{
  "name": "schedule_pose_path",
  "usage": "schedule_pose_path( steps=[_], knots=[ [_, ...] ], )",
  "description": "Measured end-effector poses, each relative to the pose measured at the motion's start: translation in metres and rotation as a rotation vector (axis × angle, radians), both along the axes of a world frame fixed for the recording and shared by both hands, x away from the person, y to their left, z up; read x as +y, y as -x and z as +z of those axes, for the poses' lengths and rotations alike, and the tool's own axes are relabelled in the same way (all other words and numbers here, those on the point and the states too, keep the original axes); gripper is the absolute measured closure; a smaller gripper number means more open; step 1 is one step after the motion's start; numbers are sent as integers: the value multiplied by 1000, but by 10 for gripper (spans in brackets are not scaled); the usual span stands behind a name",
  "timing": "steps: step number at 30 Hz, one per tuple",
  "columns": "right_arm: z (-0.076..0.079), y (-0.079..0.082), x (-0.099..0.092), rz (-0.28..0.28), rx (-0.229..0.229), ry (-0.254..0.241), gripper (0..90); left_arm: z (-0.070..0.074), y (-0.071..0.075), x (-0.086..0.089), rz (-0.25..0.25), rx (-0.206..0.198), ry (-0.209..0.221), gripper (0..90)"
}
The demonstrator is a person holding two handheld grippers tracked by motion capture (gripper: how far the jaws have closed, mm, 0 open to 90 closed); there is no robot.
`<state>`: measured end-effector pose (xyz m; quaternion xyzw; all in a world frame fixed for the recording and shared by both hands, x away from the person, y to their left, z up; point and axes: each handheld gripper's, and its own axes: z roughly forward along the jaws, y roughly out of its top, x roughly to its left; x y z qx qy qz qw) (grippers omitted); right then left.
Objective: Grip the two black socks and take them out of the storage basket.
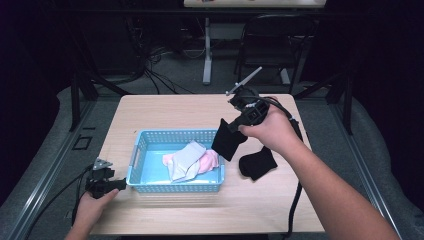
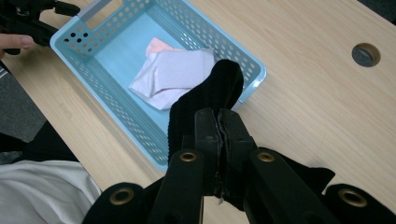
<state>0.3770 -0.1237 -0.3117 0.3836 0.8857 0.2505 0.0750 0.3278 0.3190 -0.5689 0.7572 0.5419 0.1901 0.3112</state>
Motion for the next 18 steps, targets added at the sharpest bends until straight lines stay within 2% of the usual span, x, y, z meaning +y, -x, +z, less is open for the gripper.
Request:
schedule_pose_path(
  steps=[5, 13, 18],
  knots=[
    [-11, 2, -15, -33, 21, 9, 873, 0, 0, 0, -1, 0, -3, 263],
    [-31, 0, -27, -58, 45, 13, 873, 0, 0, 0, -5, 4, -10, 263],
    [-32, 3, -35, -66, 46, -1, 873, -1, -1, 0, -5, 4, -10, 264]
  ],
)
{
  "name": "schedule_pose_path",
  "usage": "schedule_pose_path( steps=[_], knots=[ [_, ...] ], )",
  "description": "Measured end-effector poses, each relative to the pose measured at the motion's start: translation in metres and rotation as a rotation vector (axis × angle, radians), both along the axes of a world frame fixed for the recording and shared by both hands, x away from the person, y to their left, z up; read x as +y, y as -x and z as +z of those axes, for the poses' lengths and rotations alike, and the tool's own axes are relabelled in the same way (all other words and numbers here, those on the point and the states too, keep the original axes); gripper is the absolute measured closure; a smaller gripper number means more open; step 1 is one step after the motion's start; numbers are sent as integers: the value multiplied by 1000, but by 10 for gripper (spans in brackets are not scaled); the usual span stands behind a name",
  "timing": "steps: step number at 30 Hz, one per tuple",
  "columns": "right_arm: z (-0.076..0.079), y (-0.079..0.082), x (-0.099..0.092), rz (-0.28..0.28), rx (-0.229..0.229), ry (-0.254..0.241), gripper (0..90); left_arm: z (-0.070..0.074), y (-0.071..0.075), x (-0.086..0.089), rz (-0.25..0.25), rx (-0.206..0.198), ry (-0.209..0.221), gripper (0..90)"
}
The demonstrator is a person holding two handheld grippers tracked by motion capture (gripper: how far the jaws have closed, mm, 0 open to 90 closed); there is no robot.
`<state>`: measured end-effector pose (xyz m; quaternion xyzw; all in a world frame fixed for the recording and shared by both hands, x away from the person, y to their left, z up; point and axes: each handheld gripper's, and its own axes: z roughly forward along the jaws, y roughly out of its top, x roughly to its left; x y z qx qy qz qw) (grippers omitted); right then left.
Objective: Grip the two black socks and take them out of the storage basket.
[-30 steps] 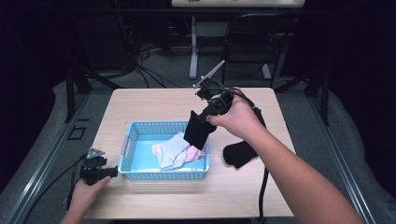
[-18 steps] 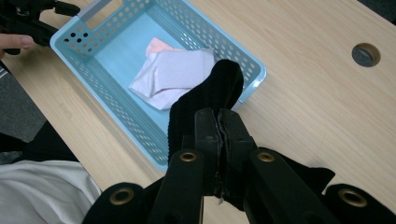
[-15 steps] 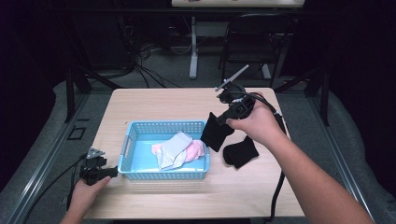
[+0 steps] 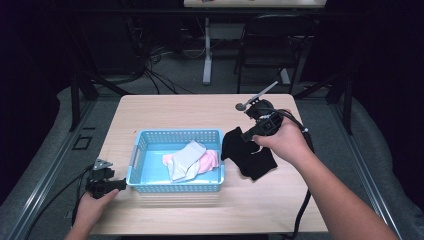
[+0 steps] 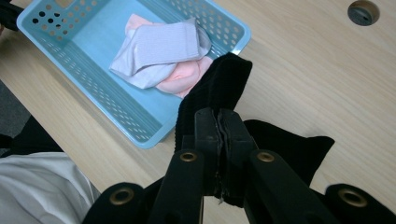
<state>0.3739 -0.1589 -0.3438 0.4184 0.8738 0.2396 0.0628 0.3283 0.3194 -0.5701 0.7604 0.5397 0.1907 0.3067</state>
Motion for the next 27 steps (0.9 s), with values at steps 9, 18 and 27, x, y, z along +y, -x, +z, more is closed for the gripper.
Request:
schedule_pose_path(
  steps=[9, 18, 27],
  knots=[
    [11, 5, -14, -24, -22, -21, 873, 0, 0, -1, -1, 2, -1, 264],
    [-14, 1, -12, -17, 26, 0, 873, 0, 0, -1, -2, 4, -4, 264],
    [-63, -12, -28, -84, 96, 32, 873, 0, 0, -1, -1, 5, -4, 264]
  ],
)
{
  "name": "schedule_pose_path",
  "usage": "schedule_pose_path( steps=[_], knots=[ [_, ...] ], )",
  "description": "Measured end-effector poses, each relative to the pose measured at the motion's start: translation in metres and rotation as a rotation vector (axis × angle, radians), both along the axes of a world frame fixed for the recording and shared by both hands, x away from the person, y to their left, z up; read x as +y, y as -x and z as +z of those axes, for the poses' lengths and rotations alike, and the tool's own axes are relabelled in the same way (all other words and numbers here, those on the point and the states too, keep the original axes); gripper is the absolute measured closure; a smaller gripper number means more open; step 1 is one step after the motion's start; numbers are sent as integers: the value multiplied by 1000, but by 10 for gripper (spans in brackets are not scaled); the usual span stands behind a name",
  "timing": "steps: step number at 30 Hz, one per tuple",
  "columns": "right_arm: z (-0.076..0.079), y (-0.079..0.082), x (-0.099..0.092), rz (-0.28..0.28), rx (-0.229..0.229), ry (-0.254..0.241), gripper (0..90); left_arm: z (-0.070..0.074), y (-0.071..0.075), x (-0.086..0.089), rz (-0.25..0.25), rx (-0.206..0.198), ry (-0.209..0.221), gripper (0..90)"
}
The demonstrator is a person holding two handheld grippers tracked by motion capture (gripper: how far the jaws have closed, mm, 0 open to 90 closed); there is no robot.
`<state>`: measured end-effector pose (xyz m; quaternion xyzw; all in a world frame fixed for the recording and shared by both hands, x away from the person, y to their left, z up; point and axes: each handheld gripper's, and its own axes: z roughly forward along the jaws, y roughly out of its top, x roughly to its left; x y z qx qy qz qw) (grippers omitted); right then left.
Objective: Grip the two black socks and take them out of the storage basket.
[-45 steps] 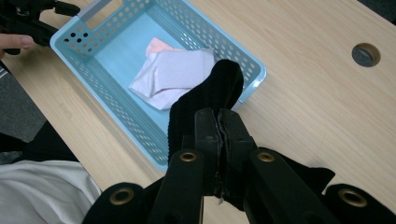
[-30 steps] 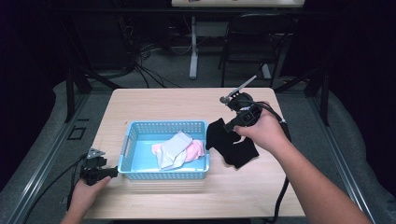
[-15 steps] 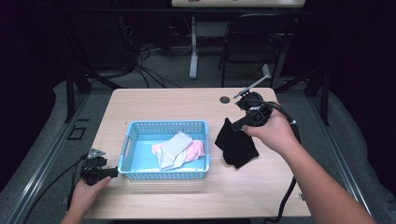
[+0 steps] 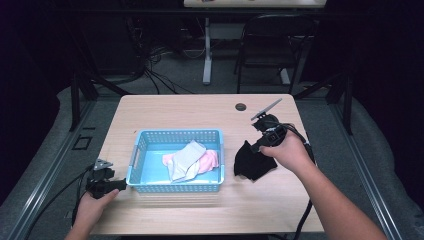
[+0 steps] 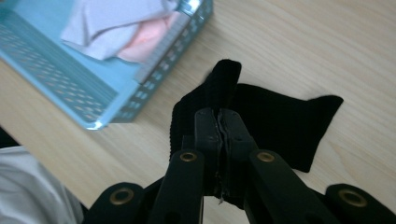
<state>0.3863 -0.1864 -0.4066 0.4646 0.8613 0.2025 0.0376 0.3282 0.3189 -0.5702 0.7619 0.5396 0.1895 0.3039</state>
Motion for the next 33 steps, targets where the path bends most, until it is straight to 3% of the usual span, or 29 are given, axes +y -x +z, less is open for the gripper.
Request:
schedule_pose_path(
  steps=[11, 15, 20, 27, 30, 33],
  knots=[
    [-55, -24, -37, -146, 42, 25, 870, -1, -1, 1, 2, 0, -6, 264],
    [-67, -28, -44, -169, 55, 38, 860, -1, -1, 1, 4, 3, -3, 264],
    [-72, -28, -47, -203, 38, 16, 753, -1, 0, 1, 3, 3, -4, 264],
    [-68, -24, -46, -191, 6, 27, 652, -1, 0, 1, 3, 3, -4, 264],
    [-69, -21, -44, -186, -6, 4, 625, -1, 0, 1, 4, 2, -2, 264],
    [-69, -18, -42, -183, -19, 22, 607, -1, 0, 1, 3, 2, -3, 264]
  ],
)
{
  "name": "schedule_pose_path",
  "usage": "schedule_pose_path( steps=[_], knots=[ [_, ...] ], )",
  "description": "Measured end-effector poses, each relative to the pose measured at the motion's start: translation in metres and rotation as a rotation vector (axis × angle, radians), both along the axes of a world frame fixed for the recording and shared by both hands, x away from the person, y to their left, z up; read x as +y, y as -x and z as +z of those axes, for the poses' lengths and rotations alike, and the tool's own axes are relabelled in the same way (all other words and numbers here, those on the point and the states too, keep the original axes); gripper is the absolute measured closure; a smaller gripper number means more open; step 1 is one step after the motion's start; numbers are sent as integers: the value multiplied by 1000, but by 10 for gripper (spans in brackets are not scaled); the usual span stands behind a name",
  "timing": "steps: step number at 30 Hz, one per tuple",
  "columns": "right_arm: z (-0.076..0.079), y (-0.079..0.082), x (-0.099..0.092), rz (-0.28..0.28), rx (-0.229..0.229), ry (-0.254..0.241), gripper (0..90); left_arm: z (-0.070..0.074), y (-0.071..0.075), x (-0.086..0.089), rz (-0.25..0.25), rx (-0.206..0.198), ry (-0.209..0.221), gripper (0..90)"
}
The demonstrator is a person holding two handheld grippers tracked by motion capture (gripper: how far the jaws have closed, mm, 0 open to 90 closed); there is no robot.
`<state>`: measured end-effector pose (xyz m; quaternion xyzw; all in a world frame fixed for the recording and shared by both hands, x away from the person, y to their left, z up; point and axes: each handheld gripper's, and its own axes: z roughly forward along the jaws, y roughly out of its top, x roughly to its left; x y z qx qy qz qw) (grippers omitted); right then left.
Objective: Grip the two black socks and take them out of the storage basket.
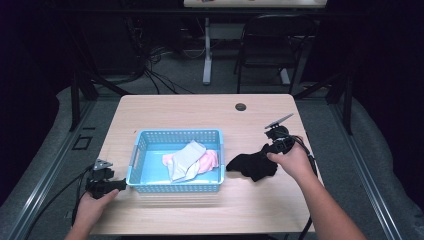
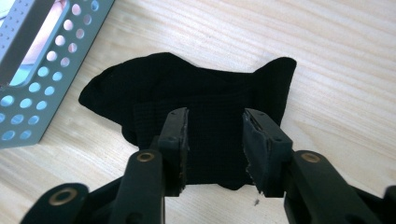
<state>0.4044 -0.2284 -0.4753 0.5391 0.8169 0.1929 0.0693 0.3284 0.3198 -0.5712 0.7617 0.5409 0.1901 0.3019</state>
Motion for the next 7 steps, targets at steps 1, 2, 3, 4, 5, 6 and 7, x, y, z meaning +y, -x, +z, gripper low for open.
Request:
schedule_pose_path(
  steps=[1, 2, 3, 4, 5, 6, 7],
  knots=[
    [0, 2, 1, -7, -14, -6, 603, 0, 0, 0, 0, -1, 0, 264],
    [-1, 3, 0, -4, -17, -14, 599, 0, 0, 0, -1, 1, 1, 264],
    [-2, 4, 0, -4, -16, -22, 590, 0, 0, 0, 1, 0, 1, 263],
    [-4, 6, -1, -3, -19, -19, 583, 0, 0, 0, -1, 0, 2, 263],
    [-5, 6, -1, -5, -23, -24, 577, 0, 0, 0, -1, -2, -1, 264],
    [-7, 7, -2, -16, -29, -32, 570, 0, 0, 0, 0, -1, 0, 264],
    [-8, 7, -3, -14, -26, -18, 561, 0, 0, 0, -1, -1, -1, 263]
  ],
)
